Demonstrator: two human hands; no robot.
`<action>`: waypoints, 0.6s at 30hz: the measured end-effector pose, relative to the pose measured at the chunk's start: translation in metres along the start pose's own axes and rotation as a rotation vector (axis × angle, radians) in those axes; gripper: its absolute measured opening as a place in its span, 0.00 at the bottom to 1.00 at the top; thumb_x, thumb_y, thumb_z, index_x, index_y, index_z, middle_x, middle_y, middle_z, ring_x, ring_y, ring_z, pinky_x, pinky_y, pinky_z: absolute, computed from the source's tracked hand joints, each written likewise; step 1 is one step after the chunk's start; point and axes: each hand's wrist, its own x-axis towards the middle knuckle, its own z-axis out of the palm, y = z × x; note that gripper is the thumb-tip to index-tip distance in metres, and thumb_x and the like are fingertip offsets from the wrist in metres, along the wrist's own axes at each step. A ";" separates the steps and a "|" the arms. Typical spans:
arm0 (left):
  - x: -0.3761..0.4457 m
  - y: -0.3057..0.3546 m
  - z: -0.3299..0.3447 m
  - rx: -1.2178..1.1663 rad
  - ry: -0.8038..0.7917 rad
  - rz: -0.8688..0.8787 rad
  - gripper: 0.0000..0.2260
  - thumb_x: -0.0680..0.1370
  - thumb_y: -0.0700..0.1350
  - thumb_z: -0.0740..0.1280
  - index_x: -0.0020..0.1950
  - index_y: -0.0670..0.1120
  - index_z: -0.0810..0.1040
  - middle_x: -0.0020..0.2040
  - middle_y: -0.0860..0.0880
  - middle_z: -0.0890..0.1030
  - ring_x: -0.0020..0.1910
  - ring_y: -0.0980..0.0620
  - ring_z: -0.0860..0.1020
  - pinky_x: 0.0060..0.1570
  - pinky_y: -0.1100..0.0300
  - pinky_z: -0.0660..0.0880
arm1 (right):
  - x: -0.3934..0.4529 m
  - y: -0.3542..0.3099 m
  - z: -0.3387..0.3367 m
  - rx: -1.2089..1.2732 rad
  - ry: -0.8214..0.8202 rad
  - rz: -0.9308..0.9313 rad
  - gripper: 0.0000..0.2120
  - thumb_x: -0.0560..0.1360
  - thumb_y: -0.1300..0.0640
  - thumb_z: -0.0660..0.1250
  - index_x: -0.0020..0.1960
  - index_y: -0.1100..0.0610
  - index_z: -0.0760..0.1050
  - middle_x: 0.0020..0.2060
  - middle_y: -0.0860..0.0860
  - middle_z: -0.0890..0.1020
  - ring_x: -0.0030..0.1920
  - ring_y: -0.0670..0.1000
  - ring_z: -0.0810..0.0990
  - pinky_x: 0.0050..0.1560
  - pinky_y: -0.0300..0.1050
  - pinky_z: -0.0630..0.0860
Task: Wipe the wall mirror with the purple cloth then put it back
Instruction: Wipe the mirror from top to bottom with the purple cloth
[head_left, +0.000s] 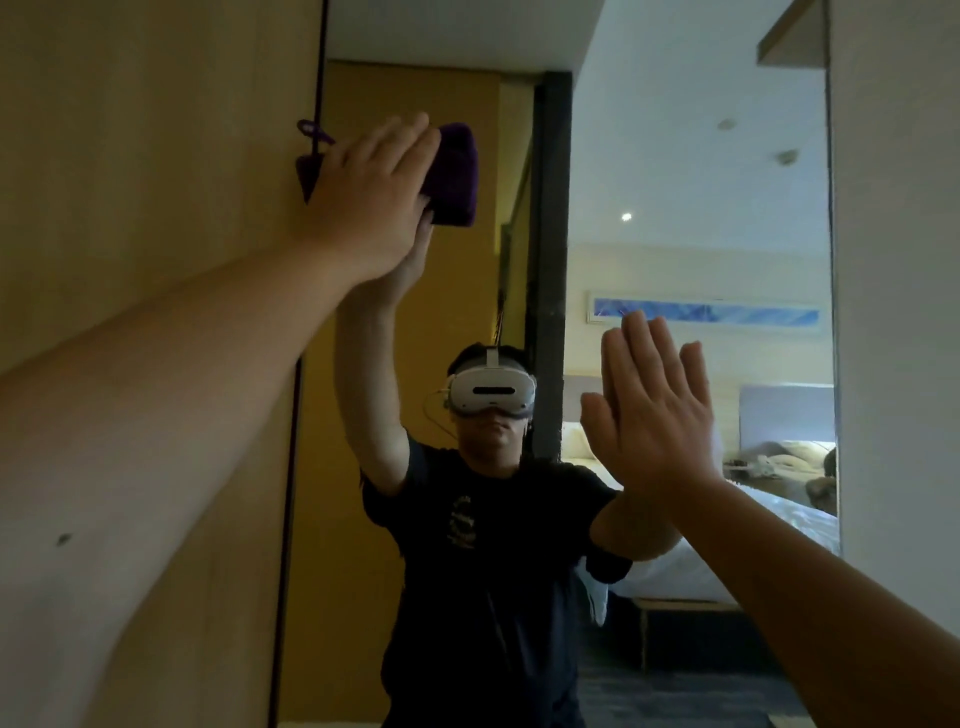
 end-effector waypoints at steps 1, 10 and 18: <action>-0.002 -0.004 0.003 -0.011 -0.033 -0.014 0.24 0.85 0.49 0.54 0.80 0.44 0.57 0.80 0.45 0.56 0.79 0.44 0.55 0.75 0.44 0.53 | 0.000 0.000 0.000 -0.003 -0.002 -0.002 0.33 0.82 0.39 0.40 0.80 0.56 0.52 0.80 0.55 0.51 0.80 0.54 0.42 0.78 0.59 0.43; -0.211 0.069 0.037 -0.120 -0.026 0.202 0.27 0.80 0.52 0.58 0.77 0.41 0.64 0.78 0.43 0.63 0.77 0.43 0.60 0.74 0.42 0.58 | 0.000 -0.001 -0.001 0.050 0.013 0.022 0.33 0.81 0.37 0.43 0.80 0.53 0.51 0.80 0.52 0.48 0.80 0.51 0.41 0.78 0.57 0.42; -0.323 0.098 0.049 -0.121 -0.086 0.217 0.28 0.78 0.50 0.63 0.77 0.46 0.63 0.77 0.46 0.65 0.77 0.46 0.63 0.71 0.44 0.63 | 0.000 0.028 -0.020 0.039 0.013 0.051 0.34 0.81 0.37 0.43 0.81 0.55 0.50 0.80 0.53 0.46 0.79 0.51 0.39 0.78 0.55 0.39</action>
